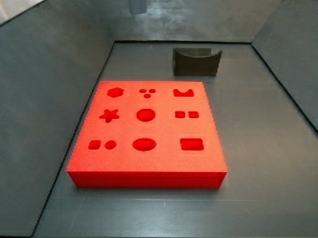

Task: Pick up the arch object. Move up. Rotate the arch object. Move to above the board. Insert the arch object.
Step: Rotate the arch object.

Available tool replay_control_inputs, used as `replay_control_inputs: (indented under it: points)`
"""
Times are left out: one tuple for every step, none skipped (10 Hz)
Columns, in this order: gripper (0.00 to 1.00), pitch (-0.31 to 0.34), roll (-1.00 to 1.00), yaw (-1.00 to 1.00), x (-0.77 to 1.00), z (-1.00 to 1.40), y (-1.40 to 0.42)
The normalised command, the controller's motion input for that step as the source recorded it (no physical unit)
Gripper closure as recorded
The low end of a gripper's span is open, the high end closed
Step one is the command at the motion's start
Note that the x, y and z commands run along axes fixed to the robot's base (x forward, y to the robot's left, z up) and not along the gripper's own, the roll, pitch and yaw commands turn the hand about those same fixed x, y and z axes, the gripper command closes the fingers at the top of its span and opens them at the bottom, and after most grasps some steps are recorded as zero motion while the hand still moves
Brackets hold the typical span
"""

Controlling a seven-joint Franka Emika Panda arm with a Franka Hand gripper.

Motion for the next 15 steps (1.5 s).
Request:
replay_control_inputs:
  points:
    - [1.0, 0.057, -0.05, -1.0, 0.0, 0.0, 0.01]
    - [1.0, 0.074, -0.06, -1.0, 0.0, 0.01, 0.01]
    - [1.0, 0.083, -0.07, -1.0, 0.0, 0.01, 0.01]
    - [1.0, 0.1, -0.09, -0.97, 0.01, 0.01, 0.01]
    - [1.0, 0.096, -0.09, -0.65, 0.01, 0.01, 0.01]
    - [1.0, 0.094, -0.09, -0.44, 0.01, 0.01, 0.01]
    - [1.0, 0.092, -0.09, -0.3, 0.01, 0.01, 0.01]
    - [1.0, 0.091, -0.09, -0.18, 0.0, -1.0, 0.0]
    - [1.0, 0.072, -0.09, -0.13, 0.01, -1.0, 0.0]
    - [1.0, 0.028, -0.08, -0.1, 0.02, -1.0, 0.0]
    - [1.0, 0.007, -0.07, -0.09, 0.02, -1.0, 0.0]
    - [1.0, -0.025, -0.06, -0.08, 0.01, -1.0, 0.01]
    - [1.0, -0.038, -0.06, -0.07, 0.01, -1.0, 0.01]
    - [1.0, -0.041, -0.05, -0.07, 0.02, -1.0, 0.01]
    - [1.0, -0.035, -0.05, -0.06, 0.02, -1.0, 0.02]
